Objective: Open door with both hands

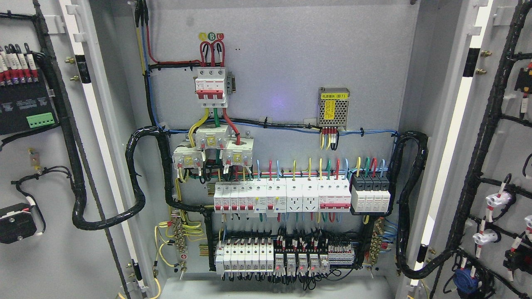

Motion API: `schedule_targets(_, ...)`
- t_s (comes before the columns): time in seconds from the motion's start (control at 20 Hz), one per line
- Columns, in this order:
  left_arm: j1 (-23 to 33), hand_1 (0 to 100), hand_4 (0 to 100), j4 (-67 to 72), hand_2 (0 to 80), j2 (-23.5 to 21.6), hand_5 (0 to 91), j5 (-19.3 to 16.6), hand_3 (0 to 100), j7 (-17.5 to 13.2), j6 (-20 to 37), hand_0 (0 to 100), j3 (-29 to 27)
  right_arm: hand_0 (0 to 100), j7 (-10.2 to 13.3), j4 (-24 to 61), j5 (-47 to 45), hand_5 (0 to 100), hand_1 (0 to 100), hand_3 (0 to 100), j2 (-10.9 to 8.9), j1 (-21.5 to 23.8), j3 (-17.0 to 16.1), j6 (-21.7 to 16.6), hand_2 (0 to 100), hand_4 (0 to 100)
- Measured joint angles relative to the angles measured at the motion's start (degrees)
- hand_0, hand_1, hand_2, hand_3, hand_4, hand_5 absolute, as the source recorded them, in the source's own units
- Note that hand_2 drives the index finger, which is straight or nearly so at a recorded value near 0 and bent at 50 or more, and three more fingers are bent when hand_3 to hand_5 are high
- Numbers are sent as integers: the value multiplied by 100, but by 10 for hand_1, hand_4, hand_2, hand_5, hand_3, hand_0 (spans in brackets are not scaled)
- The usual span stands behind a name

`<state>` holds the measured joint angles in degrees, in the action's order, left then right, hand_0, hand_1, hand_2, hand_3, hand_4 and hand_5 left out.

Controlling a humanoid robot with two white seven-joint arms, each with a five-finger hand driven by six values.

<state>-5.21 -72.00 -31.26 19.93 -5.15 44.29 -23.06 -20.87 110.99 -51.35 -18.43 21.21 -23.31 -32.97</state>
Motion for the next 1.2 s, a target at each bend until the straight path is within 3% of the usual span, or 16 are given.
schedule_targets(0.7, -267, 556, 0, 612, 0, -239, 0, 14, 0, -19, 2, 120, 263, 71, 3, -46, -308, 0, 137, 0, -48, 83, 0, -11, 0, 0)
schedule_targets(1.2, -55, 556, 0, 156, 0, -109, 0, 57, 0, 37, 2, 120, 258, 71, 38, 245, -337, 0, 137, 0, -81, 248, 123, -40, 0, 0)
